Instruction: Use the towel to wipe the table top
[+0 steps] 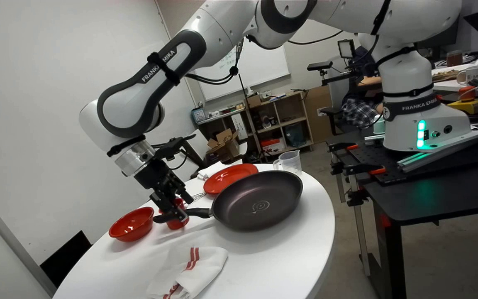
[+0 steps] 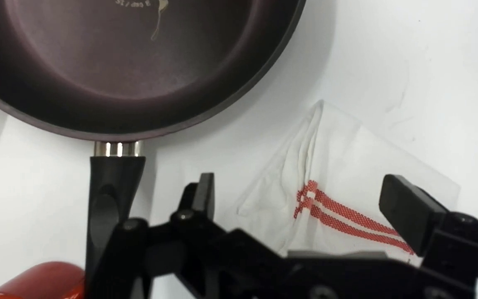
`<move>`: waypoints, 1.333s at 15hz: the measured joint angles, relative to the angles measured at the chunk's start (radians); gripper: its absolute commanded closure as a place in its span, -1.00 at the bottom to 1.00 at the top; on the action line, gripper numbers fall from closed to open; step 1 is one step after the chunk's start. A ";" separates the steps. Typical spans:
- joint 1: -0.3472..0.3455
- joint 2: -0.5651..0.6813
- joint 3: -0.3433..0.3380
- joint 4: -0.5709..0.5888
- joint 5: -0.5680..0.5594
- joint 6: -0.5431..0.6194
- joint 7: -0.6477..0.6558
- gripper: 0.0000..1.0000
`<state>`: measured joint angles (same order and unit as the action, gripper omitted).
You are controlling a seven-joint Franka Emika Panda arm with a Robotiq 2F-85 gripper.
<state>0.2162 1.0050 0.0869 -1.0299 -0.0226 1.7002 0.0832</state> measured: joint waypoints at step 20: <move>0.027 0.249 0.009 0.242 0.049 0.105 0.125 -1.00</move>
<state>0.2436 1.2544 0.0964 -0.7875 0.0264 1.8053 0.2085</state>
